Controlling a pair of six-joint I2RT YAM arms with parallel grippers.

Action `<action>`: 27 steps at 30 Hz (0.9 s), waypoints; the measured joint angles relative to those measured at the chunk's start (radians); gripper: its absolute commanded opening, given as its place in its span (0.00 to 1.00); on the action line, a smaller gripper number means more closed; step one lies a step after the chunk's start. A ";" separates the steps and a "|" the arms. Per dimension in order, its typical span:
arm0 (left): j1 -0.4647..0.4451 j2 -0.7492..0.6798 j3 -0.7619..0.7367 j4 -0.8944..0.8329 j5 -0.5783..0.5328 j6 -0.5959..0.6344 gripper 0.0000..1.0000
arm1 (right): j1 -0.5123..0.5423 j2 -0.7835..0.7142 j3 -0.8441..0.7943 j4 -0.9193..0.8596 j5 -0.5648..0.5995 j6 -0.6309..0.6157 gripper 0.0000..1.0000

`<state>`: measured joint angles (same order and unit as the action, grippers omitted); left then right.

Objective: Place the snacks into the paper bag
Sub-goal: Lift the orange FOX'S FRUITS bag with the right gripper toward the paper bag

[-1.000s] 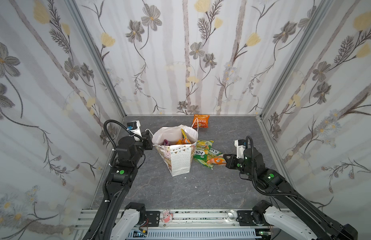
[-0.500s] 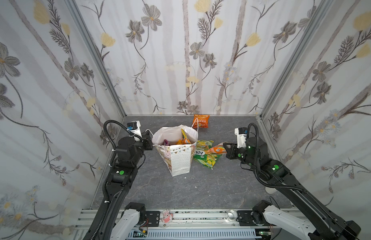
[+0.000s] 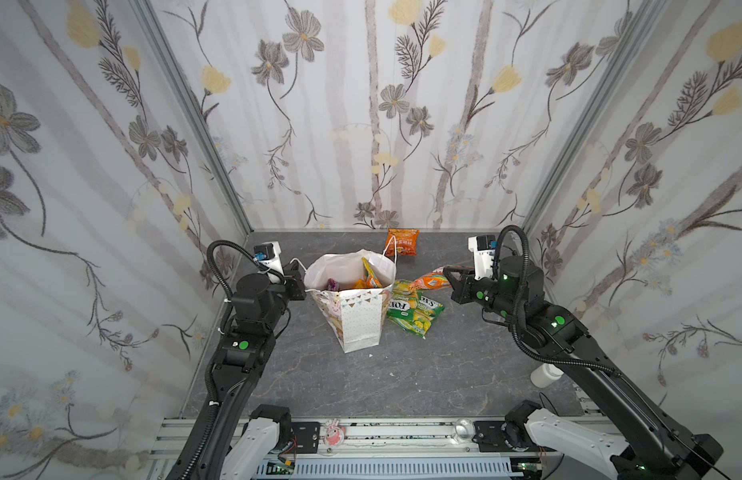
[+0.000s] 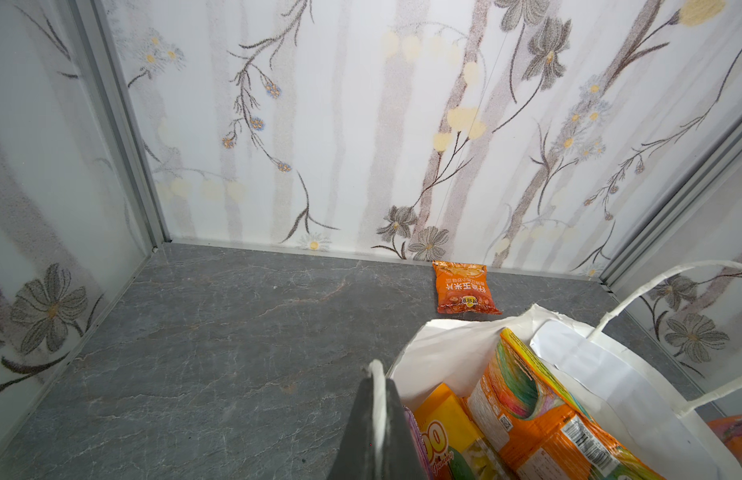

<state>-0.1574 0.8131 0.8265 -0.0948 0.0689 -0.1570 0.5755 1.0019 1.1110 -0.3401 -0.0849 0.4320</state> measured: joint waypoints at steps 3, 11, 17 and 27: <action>0.000 -0.001 -0.005 0.005 -0.005 0.000 0.00 | 0.000 0.009 0.026 0.001 -0.019 -0.012 0.00; 0.000 -0.018 -0.016 0.018 -0.016 0.003 0.00 | 0.003 0.090 0.159 0.015 -0.102 -0.050 0.00; 0.000 -0.018 -0.016 0.023 -0.016 0.003 0.00 | 0.012 0.151 0.284 0.010 -0.139 -0.084 0.00; 0.000 -0.010 -0.016 0.026 -0.015 0.003 0.00 | 0.079 0.312 0.552 -0.003 -0.204 -0.121 0.00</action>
<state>-0.1574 0.8036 0.8104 -0.0692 0.0540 -0.1539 0.6540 1.3136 1.6634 -0.3435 -0.2893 0.3111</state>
